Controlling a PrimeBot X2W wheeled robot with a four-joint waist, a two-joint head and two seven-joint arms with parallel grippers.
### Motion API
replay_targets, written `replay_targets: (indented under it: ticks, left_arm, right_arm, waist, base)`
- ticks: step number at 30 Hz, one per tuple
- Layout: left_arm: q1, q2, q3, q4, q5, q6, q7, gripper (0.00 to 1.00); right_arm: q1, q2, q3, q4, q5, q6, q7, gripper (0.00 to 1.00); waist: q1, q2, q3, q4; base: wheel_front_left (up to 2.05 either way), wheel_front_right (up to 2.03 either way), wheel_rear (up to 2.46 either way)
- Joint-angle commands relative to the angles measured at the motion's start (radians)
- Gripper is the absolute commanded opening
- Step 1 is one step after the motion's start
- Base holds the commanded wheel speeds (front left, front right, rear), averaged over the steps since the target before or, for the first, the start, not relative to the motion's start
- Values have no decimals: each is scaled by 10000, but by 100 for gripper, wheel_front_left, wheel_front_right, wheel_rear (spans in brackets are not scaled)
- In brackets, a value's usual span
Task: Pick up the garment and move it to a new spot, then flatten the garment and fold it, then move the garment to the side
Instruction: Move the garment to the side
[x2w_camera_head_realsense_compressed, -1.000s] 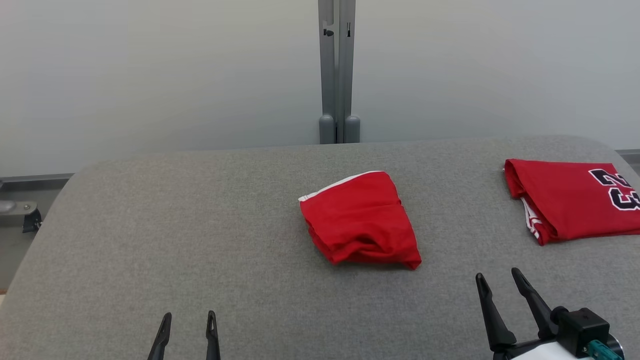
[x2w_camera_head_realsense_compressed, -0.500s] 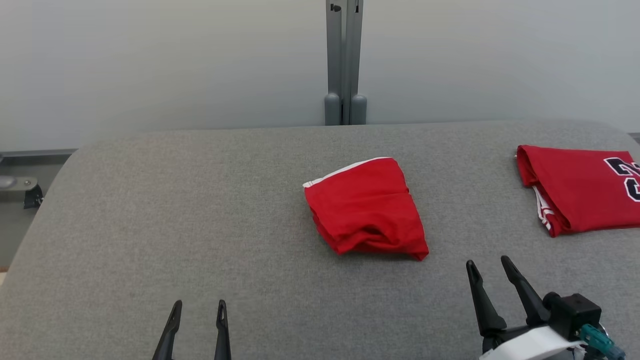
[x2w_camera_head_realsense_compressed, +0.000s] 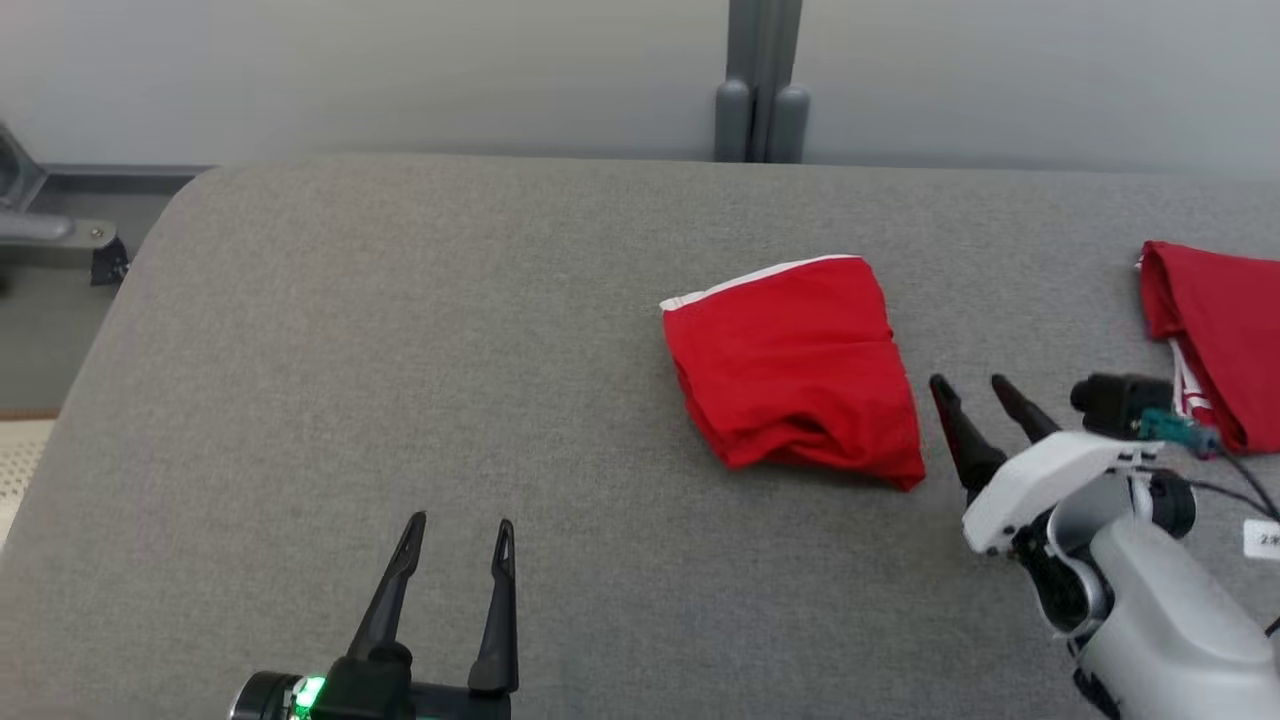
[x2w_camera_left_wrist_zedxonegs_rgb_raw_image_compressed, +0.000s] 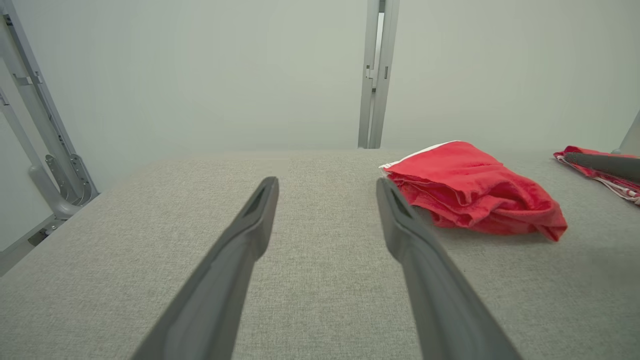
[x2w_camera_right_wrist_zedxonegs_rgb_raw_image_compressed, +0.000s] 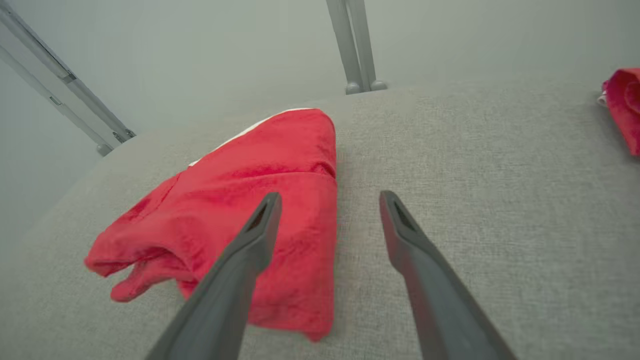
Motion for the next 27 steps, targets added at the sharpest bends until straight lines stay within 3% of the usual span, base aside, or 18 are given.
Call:
replay_targets:
  ticks: [1, 6, 13, 15, 16, 22, 27]
  left_arm:
    - [-261, 29, -65, 12, -49, 17, -28, 100]
    - [-623, 27, -316, 37, -172, 77, -28, 100]
    - [-960, 27, -508, 50, -265, 145, -28, 100]
    - [-1009, 27, -520, 42, -267, 155, -28, 100]
    - [-1046, 27, -519, 48, -239, 137, -28, 100]
    - [-1196, 29, -420, -7, -140, 100, -28, 100]
    - [-1296, 29, -368, -62, 9, -14, -28, 100]
  right_arm:
    - [-361, -143, 75, 298, 188, 2, 232, 100]
    - [-1629, -481, 343, 1539, 842, 1, 1119, 100]
    - [-2401, -520, 830, 2565, 1606, 1, 1472, 100]
    - [-2530, -510, 1032, 2698, 1831, 1, 1552, 66]
    - [-2563, -544, 1193, 2738, 1899, 1, 1480, 0]
    - [-2649, -864, 1861, 2741, 2042, -5, 645, 0]
    - [-2878, -1743, 2479, 2631, 1675, -7, 41, 0]
  waist:
    - [0, 0, 613, 598]
    - [0, 0, 1099, 996]
    - [0, 0, 1537, 1247]
    - [0, 0, 1611, 1216]
    - [0, 0, 1650, 1176]
    - [0, 0, 1771, 781]
    - [0, 0, 1990, 67]
  base:
    - [0, 0, 0]
    - [0, 0, 0]
    - [0, 0, 0]
    - [0, 0, 0]
    - [0, 0, 0]
    - [0, 0, 0]
    - [0, 0, 0]
